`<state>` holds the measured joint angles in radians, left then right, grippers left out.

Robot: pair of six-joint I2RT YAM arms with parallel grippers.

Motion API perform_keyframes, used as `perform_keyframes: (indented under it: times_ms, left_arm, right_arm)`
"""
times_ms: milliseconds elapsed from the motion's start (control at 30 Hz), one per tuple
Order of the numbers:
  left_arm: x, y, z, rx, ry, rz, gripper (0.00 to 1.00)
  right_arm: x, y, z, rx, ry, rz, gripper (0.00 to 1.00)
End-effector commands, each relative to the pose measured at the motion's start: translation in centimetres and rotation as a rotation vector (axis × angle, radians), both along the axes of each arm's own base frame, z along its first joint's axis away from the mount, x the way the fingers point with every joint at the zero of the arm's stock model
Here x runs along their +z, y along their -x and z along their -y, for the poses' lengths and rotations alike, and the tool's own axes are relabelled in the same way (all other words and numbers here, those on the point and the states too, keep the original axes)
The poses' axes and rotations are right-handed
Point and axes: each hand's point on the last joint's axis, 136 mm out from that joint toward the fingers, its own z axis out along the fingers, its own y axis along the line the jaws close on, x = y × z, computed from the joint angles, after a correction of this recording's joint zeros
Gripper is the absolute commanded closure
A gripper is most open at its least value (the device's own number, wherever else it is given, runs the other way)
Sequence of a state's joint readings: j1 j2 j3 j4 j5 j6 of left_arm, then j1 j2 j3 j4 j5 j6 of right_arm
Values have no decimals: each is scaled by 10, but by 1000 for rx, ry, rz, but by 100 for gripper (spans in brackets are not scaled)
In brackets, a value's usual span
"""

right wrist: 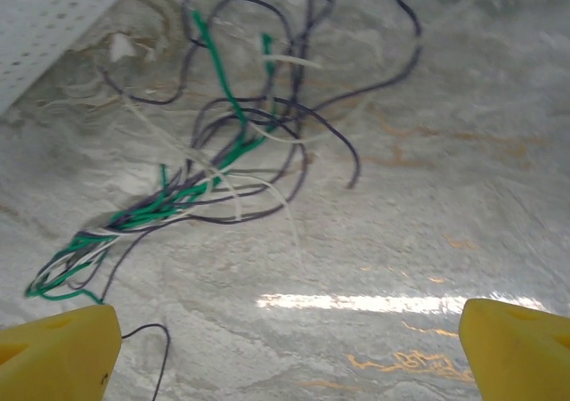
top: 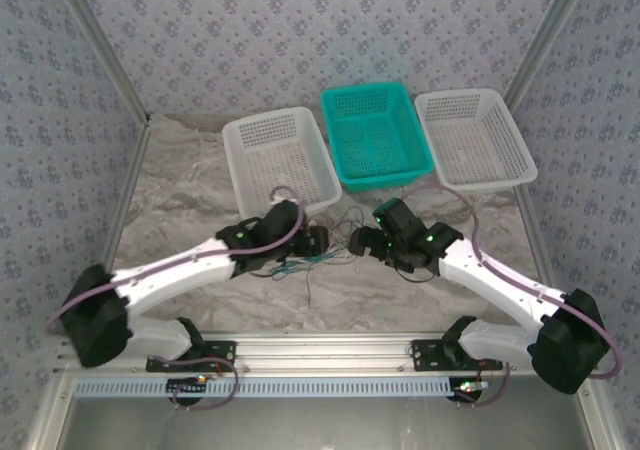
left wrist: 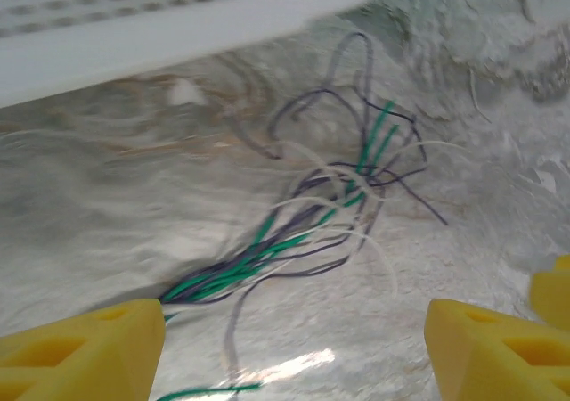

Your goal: Untangle the cables

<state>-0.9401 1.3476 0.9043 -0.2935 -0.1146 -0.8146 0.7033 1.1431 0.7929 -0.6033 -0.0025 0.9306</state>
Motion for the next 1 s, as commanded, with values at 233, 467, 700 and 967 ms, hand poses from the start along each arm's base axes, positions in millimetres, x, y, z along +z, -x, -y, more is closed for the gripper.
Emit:
perform_keyframes:
  times_ms: [233,467,700,967]
  left_arm:
    - [-38,-11,63,-78,27,-51,35]
    - [-73,-30,69,-22,-108,-78,46]
    - [-78,-43,69,-16,-189,-37,88]
    - [-2,-25,95,-137,46,-19,100]
  right_arm:
    - [8,13,55,-208,39,53,0]
    - [8,17,68,-266,18,60,0]
    - [8,19,70,-265,20,51,0]
    - [52,-2,34,81,7,405,0]
